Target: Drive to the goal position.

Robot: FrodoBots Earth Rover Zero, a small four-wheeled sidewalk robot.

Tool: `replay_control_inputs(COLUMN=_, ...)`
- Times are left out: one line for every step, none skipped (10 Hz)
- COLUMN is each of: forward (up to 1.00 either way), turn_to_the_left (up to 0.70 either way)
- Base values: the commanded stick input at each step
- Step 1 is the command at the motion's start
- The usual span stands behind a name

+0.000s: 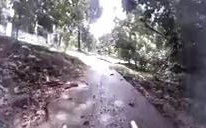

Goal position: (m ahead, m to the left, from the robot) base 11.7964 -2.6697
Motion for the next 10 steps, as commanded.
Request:
replay_control_inputs(forward=0.85, turn_to_the_left=0.00)
replay_control_inputs(forward=0.85, turn_to_the_left=0.00)
replay_control_inputs(forward=0.85, turn_to_the_left=0.00)
replay_control_inputs(forward=0.85, turn_to_the_left=0.00)
replay_control_inputs(forward=0.85, turn_to_the_left=0.00)
replay_control_inputs(forward=0.85, turn_to_the_left=0.00)
replay_control_inputs(forward=0.85, turn_to_the_left=0.00)
replay_control_inputs(forward=0.85, turn_to_the_left=0.00)
replay_control_inputs(forward=0.85, turn_to_the_left=0.00)
replay_control_inputs(forward=0.85, turn_to_the_left=0.00)
